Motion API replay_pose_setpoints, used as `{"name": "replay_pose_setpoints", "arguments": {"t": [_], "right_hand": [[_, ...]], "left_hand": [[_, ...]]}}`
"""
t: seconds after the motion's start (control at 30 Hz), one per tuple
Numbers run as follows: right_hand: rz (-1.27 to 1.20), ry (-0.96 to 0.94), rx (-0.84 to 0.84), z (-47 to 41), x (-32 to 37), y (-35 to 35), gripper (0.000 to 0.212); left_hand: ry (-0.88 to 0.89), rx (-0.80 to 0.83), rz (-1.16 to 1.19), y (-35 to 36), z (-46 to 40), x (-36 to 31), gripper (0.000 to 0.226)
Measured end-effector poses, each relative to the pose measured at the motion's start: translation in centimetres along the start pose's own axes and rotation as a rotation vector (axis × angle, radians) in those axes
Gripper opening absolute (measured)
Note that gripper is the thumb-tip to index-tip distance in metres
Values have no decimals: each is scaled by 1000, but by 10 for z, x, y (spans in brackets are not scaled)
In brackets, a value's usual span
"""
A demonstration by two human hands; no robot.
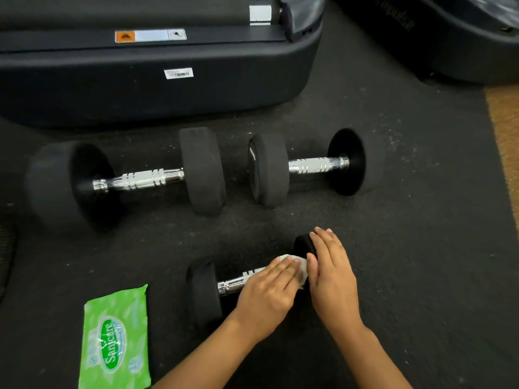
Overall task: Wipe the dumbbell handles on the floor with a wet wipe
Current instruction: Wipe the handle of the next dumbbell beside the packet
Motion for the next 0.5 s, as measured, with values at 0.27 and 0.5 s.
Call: {"name": "replay_pose_setpoints", "arguments": {"t": [0.27,0.5], "right_hand": [[122,-144,-127,7,5,-3,40],[91,-118,-107,3,4,-2,41]], "left_hand": [[-29,-24,46,-10,9,2,32],[9,22,13,3,-8,3,29]]}}
Point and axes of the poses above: each hand's wrist, its own z-axis away from the middle knuckle, its own y-axis out of the palm, x = y × z, the point moved 5 cm from there along -z, towards the middle knuckle, and after that the axes turned 11 degrees about z, right-handed, at the moved point
